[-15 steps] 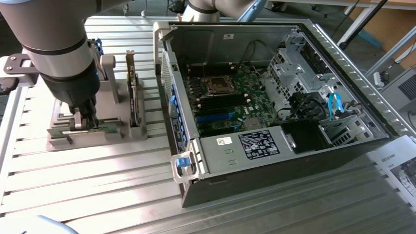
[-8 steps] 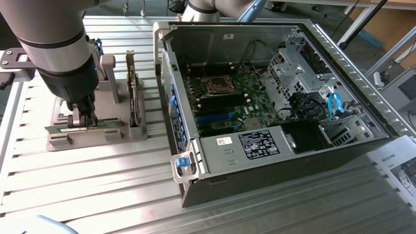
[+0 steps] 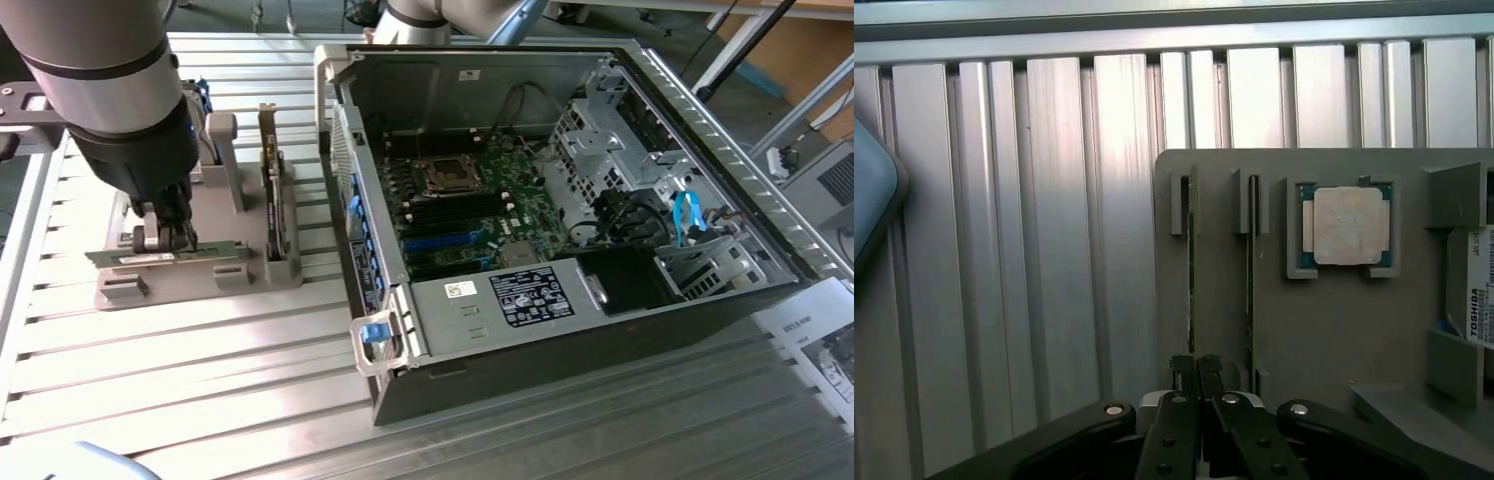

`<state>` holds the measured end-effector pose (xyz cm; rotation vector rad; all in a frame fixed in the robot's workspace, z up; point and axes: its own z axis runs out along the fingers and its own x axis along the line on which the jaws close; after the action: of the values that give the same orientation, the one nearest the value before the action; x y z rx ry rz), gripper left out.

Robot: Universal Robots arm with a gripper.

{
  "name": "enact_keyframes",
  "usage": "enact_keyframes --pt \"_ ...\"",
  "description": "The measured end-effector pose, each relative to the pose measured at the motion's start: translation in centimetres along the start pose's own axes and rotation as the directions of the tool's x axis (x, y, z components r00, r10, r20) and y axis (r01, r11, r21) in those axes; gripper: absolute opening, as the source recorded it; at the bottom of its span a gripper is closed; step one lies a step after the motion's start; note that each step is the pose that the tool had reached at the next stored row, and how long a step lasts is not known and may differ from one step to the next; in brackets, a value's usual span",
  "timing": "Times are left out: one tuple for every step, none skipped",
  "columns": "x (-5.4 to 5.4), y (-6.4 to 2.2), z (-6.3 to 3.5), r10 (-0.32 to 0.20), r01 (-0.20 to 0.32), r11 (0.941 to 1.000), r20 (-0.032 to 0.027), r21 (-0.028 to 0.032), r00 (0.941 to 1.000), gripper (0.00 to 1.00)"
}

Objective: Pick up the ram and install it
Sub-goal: 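Pick up the ram and move it above insertion slot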

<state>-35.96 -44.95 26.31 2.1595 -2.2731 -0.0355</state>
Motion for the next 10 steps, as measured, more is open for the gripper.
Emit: enact_keyframes --pt "0.0 0.0 -0.18 0.0 0.0 1.0 0.0 0.0001 1.0 0.11" --pt "0.0 0.0 -0.34 0.0 0.0 1.0 0.0001 0.0001 1.0 0.11" --pt "0.0 0.01 -0.54 0.0 0.0 1.0 0.0 0.0001 1.0 0.11" --pt "0.0 0.01 -0.74 0.0 0.0 1.0 0.0 0.0001 1.0 0.11" --pt "0.0 0.02 -0.91 0.0 0.0 1.0 0.0 0.0 1.0 0.11" --pt "0.0 0.02 -1.11 0.0 0.0 1.0 0.0 0.0 1.0 0.11" --pt "0.0 0.02 -1.3 0.0 0.0 1.0 0.0 0.0 1.0 0.11" --pt "0.0 0.03 -1.48 0.0 0.0 1.0 0.0 0.0 1.0 0.11" --pt "0.0 0.03 -1.84 0.0 0.0 1.0 0.0001 0.0001 1.0 0.11" --pt "0.0 0.04 -2.03 0.0 0.0 1.0 0.0 0.0 1.0 0.11"
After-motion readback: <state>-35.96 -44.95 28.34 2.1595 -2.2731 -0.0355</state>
